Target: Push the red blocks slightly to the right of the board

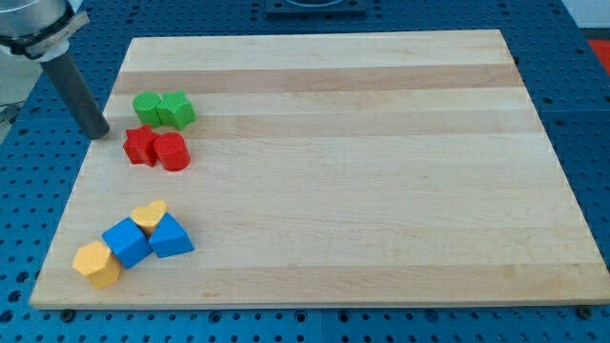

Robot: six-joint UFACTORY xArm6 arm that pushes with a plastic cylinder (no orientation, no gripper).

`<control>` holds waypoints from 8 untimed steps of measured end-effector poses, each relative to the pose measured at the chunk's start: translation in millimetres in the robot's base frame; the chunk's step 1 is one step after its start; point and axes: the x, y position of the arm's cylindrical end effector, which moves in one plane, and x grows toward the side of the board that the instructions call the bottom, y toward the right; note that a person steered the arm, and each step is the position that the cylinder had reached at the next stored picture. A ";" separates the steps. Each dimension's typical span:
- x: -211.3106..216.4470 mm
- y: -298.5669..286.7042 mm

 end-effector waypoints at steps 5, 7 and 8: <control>38.7 136.6; 44.6 120.8; 72.2 63.9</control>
